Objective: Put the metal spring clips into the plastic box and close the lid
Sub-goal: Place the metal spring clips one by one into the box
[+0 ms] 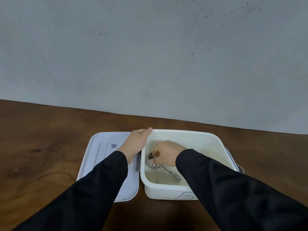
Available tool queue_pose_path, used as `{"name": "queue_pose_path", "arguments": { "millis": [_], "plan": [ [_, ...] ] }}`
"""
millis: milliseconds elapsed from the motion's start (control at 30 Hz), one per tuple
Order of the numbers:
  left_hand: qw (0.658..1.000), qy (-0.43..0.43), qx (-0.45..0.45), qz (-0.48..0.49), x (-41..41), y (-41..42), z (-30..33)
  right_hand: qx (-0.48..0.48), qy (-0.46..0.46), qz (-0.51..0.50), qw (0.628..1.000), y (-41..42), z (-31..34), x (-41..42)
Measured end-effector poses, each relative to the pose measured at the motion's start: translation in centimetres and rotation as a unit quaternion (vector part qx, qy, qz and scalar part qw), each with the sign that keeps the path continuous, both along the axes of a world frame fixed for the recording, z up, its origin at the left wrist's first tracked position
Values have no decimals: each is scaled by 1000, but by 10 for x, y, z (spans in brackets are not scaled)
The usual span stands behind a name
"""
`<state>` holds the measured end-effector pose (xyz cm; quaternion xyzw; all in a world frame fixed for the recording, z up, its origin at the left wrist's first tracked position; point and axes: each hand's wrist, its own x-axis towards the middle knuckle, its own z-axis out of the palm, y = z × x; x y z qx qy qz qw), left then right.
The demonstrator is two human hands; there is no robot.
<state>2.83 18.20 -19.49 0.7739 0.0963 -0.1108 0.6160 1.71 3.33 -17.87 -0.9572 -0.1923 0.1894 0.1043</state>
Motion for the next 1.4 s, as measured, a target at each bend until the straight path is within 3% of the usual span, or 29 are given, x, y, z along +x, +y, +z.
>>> {"name": "queue_pose_path", "arguments": {
  "millis": [100,167,233,467,667,1133,1400],
  "plan": [
    [1000,4,-11,-2,-1,2,0,94,-97,-47,990,-21,28,3],
    [1000,6,-16,-7,0,3,-2,165,-151,-143,964,-53,51,10],
    [1000,4,-14,-3,1,3,-2,207,-150,-240,937,-98,66,18],
    [1000,14,-2,10,6,4,-10,43,-70,-405,910,-228,29,-1],
    [1000,1,-7,5,4,1,-8,-88,76,-403,908,-237,-17,-22],
    [1000,1,-5,8,4,4,-9,-30,76,-469,880,-241,-47,-17],
    [1000,0,-9,10,6,5,-10,-57,52,-457,886,-243,-43,-19]
  ]
}}
